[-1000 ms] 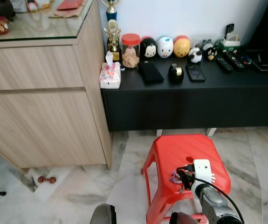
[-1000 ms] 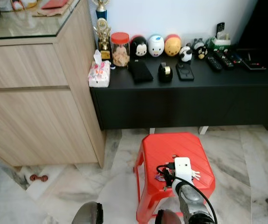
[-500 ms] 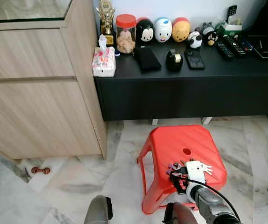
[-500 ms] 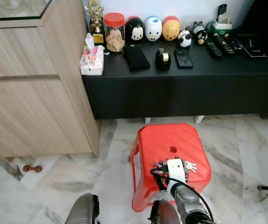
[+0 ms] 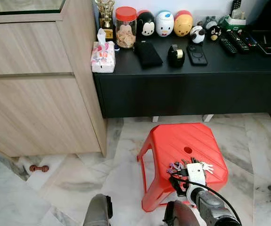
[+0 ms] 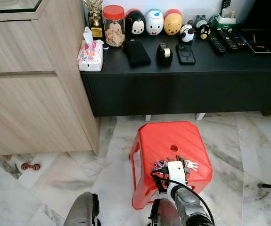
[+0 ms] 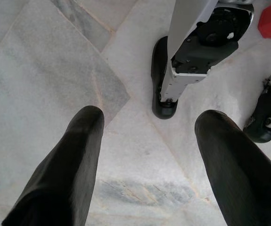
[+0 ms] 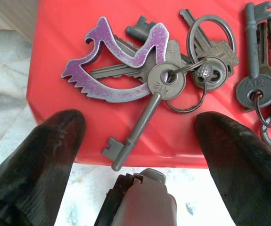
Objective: Hang keys on a hook
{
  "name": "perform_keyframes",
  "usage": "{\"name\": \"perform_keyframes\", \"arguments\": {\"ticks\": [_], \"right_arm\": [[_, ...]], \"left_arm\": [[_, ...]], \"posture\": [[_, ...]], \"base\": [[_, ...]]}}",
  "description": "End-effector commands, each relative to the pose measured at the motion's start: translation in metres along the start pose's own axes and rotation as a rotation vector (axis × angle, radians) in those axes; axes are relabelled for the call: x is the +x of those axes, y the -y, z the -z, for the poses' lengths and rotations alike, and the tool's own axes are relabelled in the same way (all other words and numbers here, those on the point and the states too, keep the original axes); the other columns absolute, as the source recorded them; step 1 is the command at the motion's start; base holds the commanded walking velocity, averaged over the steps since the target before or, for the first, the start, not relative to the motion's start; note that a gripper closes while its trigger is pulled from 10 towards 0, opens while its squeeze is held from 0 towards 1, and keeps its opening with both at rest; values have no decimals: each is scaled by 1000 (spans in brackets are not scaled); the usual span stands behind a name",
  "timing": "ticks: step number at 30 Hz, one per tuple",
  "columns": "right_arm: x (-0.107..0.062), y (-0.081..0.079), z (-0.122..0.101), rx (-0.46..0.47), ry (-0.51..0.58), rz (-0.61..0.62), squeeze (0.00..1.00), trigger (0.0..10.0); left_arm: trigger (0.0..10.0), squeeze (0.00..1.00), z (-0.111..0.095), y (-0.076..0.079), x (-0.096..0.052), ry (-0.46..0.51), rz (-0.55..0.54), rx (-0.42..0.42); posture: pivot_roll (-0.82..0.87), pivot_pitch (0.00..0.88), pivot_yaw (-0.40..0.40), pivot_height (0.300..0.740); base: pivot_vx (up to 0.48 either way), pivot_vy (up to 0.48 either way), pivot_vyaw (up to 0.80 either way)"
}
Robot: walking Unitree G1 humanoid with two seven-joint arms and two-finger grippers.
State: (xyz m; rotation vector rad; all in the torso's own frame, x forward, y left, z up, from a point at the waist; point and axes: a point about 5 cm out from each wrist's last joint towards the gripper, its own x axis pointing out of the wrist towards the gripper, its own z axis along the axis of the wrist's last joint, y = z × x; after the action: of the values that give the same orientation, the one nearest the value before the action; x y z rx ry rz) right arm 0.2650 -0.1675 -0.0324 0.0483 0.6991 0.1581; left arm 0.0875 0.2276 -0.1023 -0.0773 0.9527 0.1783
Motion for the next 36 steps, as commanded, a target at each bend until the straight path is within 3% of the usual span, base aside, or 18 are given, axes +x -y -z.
{"name": "perform_keyframes", "arguments": {"ticks": [1, 13, 14, 17, 36], "right_arm": [[-3, 3, 14, 10, -50, 8, 0, 10000], [-3, 3, 12, 25, -30, 12, 0, 10000], [-3, 3, 8, 35, -9, 10, 0, 353], [-2, 3, 7, 42, 2, 4, 0, 0], [-4, 3, 9, 45, 14, 4, 0, 0]], "left_arm": [[10000, 0, 12, 1, -5, -33, 3, -1], [10000, 0, 15, 6, -6, -30, 10, -11], [10000, 0, 16, 6, -6, -30, 10, -14], [10000, 0, 16, 7, -6, -30, 9, -16], [10000, 0, 17, 6, -7, -31, 21, -10]], "posture": [[172, 236, -74, 625], [177, 247, -94, 625], [179, 248, -97, 625], [178, 248, -99, 625], [177, 260, -95, 625]], "base": [[0, 0, 0], [0, 0, 0], [0, 0, 0], [0, 0, 0], [0, 0, 0]]}}
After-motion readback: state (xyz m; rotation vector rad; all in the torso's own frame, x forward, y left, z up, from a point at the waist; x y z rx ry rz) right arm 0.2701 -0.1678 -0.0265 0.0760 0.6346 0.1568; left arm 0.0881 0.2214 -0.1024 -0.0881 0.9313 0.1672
